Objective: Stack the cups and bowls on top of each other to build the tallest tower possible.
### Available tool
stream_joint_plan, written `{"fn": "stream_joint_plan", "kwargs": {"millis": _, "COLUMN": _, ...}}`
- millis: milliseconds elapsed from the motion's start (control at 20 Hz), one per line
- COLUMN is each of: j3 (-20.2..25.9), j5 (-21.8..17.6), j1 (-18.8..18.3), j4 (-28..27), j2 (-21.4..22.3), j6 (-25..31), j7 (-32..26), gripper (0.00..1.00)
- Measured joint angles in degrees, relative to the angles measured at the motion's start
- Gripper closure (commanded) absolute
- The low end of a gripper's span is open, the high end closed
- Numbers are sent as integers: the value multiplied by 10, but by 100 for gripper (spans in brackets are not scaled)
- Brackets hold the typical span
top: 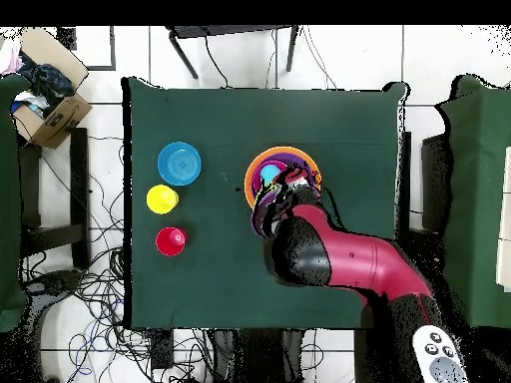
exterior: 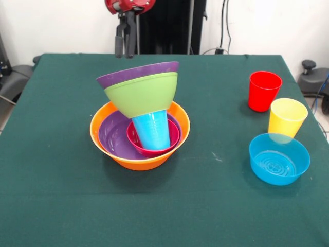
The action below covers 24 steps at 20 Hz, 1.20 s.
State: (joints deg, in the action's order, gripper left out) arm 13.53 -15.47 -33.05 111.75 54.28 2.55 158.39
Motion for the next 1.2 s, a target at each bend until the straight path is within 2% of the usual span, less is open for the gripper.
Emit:
{"fn": "stream_joint_plan", "kwargs": {"millis": 550, "j3": 12, "j5": 0, "j1": -18, "j4": 0, "j2": 1, "j6": -17, "j7": 0, "gripper": 0}}
{"fn": "stream_joint_plan", "kwargs": {"millis": 1200, "j3": 16, "j5": 0, "j1": -17, "j4": 0, "j2": 2, "j6": -41, "j7": 0, "gripper": 0}}
